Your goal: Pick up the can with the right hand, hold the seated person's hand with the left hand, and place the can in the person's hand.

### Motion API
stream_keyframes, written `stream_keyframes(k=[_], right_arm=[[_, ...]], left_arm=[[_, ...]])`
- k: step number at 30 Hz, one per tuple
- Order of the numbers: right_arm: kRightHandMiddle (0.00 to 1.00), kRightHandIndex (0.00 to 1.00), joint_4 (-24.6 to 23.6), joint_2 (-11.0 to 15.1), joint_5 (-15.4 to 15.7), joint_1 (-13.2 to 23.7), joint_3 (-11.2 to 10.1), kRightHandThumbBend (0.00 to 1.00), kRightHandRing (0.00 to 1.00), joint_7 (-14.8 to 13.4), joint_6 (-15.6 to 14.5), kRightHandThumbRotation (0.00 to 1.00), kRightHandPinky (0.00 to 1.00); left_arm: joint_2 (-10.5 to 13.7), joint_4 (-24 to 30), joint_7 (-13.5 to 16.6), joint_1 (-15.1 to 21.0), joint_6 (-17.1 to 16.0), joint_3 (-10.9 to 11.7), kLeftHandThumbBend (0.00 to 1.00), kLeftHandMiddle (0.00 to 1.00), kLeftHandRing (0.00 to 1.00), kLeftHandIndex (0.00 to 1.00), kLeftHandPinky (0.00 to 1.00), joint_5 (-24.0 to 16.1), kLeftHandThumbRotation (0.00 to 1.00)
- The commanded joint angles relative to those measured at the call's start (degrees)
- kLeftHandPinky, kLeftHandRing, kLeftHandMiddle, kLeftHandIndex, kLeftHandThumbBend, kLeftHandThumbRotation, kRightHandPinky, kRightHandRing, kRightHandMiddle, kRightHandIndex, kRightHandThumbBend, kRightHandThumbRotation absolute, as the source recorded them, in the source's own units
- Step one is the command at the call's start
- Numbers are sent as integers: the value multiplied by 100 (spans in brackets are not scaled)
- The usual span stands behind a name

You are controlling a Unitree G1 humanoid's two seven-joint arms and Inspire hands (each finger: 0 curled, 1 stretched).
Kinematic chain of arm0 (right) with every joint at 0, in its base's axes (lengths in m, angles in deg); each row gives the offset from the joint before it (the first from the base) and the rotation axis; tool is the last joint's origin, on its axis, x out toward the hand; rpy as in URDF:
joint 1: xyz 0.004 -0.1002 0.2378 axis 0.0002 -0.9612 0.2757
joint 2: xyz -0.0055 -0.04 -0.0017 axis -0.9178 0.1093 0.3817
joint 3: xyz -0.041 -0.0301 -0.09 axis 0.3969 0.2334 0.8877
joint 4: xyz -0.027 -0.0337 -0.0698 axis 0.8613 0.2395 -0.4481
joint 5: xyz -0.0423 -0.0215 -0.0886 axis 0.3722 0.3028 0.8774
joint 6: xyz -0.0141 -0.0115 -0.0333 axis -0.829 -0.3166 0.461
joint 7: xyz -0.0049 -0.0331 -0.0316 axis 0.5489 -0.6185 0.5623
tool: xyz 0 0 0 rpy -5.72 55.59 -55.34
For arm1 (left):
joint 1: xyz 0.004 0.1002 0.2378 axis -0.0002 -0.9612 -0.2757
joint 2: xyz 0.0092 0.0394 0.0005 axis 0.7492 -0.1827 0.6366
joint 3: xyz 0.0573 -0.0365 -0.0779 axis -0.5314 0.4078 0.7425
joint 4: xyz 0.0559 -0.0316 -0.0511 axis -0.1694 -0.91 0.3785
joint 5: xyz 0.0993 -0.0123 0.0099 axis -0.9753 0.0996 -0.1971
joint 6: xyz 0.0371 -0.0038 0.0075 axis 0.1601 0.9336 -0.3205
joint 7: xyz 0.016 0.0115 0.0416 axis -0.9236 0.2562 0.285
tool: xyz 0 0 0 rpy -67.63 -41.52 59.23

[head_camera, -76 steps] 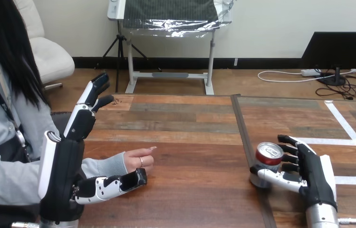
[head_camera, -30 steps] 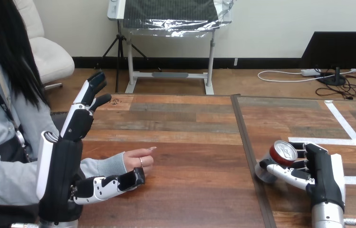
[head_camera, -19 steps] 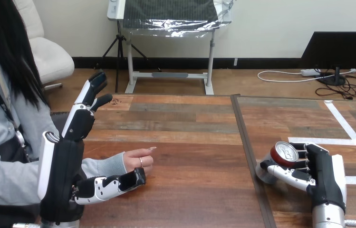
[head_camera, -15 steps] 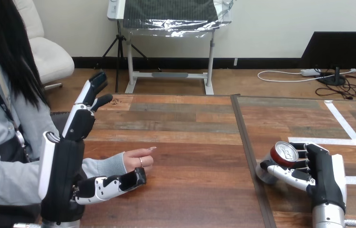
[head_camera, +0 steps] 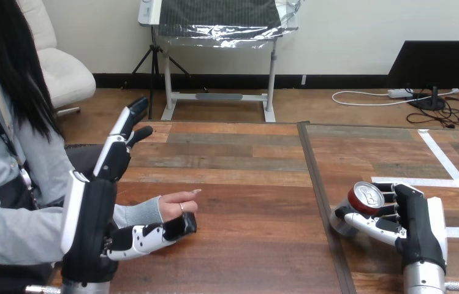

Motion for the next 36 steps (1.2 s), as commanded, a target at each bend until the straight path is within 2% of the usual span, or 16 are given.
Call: stream_keyframes(k=[1,5,11,13,17,24,32,36], right_arm=[[53,54,-233,156,24,405,1,78,46,-70,350,0,41],[53,54,-191,187,59,436,10,79,45,-75,418,0,41],[53,54,-162,263,166,479,45,79,45,-78,497,0,40],[53,54,-183,301,242,494,73,79,45,-109,468,0,40],[53,54,-177,351,339,530,100,80,45,-156,483,0,40],[52,53,-206,509,606,575,222,82,43,-231,625,0,39],[52,52,-203,650,794,636,333,83,43,-262,783,0,39],[51,52,-239,690,829,672,356,84,43,-219,786,0,40]], left_arm=[[-59,296,151,68,294,97,100,95,93,92,85,-127,62],[-59,392,219,13,546,87,100,95,94,92,86,-223,59],[13,560,406,-22,903,113,100,94,94,92,87,-595,55],[49,746,478,-84,1178,131,100,94,94,92,87,-822,54],[105,965,564,-147,1517,112,100,94,95,93,88,-1058,55],[271,1253,594,-208,2021,32,100,93,95,93,89,-1332,52],[442,1434,637,-167,2429,-24,100,93,96,92,91,-1591,46],[555,1587,637,-158,2750,-55,100,93,96,92,91,-1786,44]])
